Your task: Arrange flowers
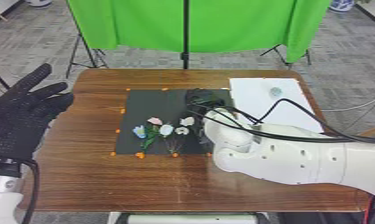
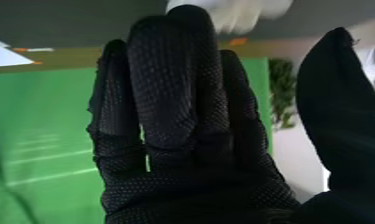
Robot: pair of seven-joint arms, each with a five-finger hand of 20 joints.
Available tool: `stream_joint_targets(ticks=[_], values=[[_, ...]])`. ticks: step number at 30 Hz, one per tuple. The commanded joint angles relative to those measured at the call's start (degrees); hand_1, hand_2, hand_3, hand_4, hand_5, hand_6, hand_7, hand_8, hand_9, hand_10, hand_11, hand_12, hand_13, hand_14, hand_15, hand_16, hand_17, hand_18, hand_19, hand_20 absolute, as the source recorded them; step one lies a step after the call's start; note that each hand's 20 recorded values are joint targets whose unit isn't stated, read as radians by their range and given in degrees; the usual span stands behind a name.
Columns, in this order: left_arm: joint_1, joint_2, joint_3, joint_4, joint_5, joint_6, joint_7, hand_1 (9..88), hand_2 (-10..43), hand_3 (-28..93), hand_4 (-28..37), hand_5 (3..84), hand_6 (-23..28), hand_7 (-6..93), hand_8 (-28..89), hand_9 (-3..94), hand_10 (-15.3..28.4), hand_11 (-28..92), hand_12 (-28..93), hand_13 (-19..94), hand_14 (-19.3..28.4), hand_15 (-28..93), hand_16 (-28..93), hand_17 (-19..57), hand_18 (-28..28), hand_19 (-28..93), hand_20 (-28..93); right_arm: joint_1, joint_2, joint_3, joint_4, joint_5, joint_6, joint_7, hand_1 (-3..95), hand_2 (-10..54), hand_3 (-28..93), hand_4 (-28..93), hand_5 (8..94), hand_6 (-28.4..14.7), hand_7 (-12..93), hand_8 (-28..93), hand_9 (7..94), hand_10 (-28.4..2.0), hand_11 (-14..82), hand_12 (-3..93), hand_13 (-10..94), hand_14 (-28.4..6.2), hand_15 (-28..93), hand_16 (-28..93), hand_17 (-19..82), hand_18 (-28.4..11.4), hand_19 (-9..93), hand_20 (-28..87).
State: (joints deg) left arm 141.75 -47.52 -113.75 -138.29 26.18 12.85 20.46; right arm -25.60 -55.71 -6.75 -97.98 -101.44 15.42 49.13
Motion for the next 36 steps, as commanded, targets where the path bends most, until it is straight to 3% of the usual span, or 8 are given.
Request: stream_joint_targets(ticks=[1, 3, 7, 10, 18, 21, 27, 36], values=[[1.52, -0.62, -0.01, -0.74, 0.19, 0.92, 0.32, 23.8, 6.5, 78, -21.9, 33.4, 8.3, 16.4, -10, 34.3, 21.5, 32, 13, 27, 28.4, 62, -12, -5.2, 26.4, 62, 27, 6.32, 9.17, 0.33, 4.87, 4.08, 4.58, -1.69, 30.7, -5.6, 79, -25, 55.5, -2.5, 13, -11, 64.0, -15.4, 19.6, 14.3, 69, -10.2, 59, 16, 36, -20.4, 84, 1], [1.72, -0.71, -0.06, -0.85, 0.17, 1.0, 0.58, 23.7, 6.5, 78, -21.9, 33.3, 8.2, 16.5, -10, 34.3, 21.5, 32, 13, 27, 28.4, 62, -12, -5.2, 26.4, 62, 27, 8.64, 10.54, -2.63, 6.88, 4.83, 6.5, -1.74, 30.3, -5.5, 80, -25, 54.3, -2.5, 14, -12, 59.7, -15.5, 17.0, 13.8, 67, -10.5, 58, 14, 36, -20.4, 83, 0], [1.63, -0.87, 0.18, -0.94, 0.21, 0.88, 0.71, 23.7, 6.5, 78, -21.9, 33.4, 8.3, 16.5, -10, 34.3, 21.5, 32, 13, 27, 28.4, 62, -12, -5.2, 26.3, 62, 27, 8.51, 13.2, -1.14, 9.89, 6.05, 3.46, -2.26, 29.7, -5.2, 81, -26, 51.9, -2.5, 14, -12, 54.1, -15.1, 13.7, 13.2, 65, -10.6, 58, 13, 35, -20.1, 83, 0], [0.74, -1.28, 0.65, -0.8, 0.45, 0.61, 0.07, 23.7, 6.5, 78, -21.9, 33.4, 8.3, 16.6, -10, 34.4, 21.5, 32, 13, 27, 28.4, 62, -12, -5.2, 26.3, 62, 27, 9.74, 14.21, -2.35, 12.14, 6.25, 1.19, -2.45, 29.1, -5.6, 82, -26, 48.9, -2.5, 14, -12, 50.1, -15.0, 11.7, 13.1, 63, -11.3, 59, 13, 36, -20.0, 84, -1], [-0.2, -1.16, 1.97, -0.5, 0.31, 0.41, 1.07, 23.6, 6.6, 78, -21.8, 33.4, 8.3, 16.6, -10, 34.3, 21.4, 32, 13, 27, 28.4, 62, -12, -5.2, 26.3, 62, 27, 6.52, 15.48, 3.28, 17.1, 8.38, -9.05, -3.59, 28.0, -6.6, 83, -27, 39.2, -2.4, 12, -11, 41.2, -15.2, 7.5, 13.7, 59, -11.8, 61, 11, 35, -19.3, 87, -2], [-1.19, -1.25, 3.41, -0.31, 0.07, 0.88, 2.29, 23.6, 6.6, 78, -21.8, 33.4, 8.3, 16.6, -10, 34.3, 21.4, 32, 13, 27, 28.4, 62, -12, -5.2, 26.3, 62, 27, 5.75, 15.79, 3.88, 17.87, 8.6, -11.37, -3.79, 27.8, -6.6, 84, -27, 37.4, -2.0, 12, -11, 39.1, -15.2, 7.3, 13.9, 58, -11.9, 62, 11, 35, -19.2, 88, -2], [-1.33, -1.2, 4.43, -0.08, -0.05, 0.53, 2.83, 23.6, 6.5, 78, -21.8, 33.4, 8.2, 16.8, -10, 34.3, 21.4, 32, 13, 27, 28.4, 62, -12, -5.2, 26.3, 62, 27, 3.81, 15.66, 6.38, 19.43, 8.94, -15.28, -3.64, 27.7, -6.6, 84, -27, 35.7, -1.3, 12, -11, 37.6, -14.6, 6.7, 13.7, 57, -12.0, 62, 10, 34, -19.4, 88, -3], [-0.39, -1.3, 4.17, -0.4, 0.03, 0.15, 3.38, 23.5, 6.4, 79, -21.9, 33.4, 8.3, 16.6, -10, 34.3, 21.5, 32, 13, 27, 28.4, 62, -12, -5.2, 26.4, 62, 27, 1.47, 16.94, 8.23, 20.25, 9.77, -19.43, -1.98, 27.9, -6.0, 83, -28, 34.4, -0.8, 12, -11, 37.2, -13.9, 6.2, 13.8, 57, -11.9, 63, 10, 34, -19.6, 89, -4]])
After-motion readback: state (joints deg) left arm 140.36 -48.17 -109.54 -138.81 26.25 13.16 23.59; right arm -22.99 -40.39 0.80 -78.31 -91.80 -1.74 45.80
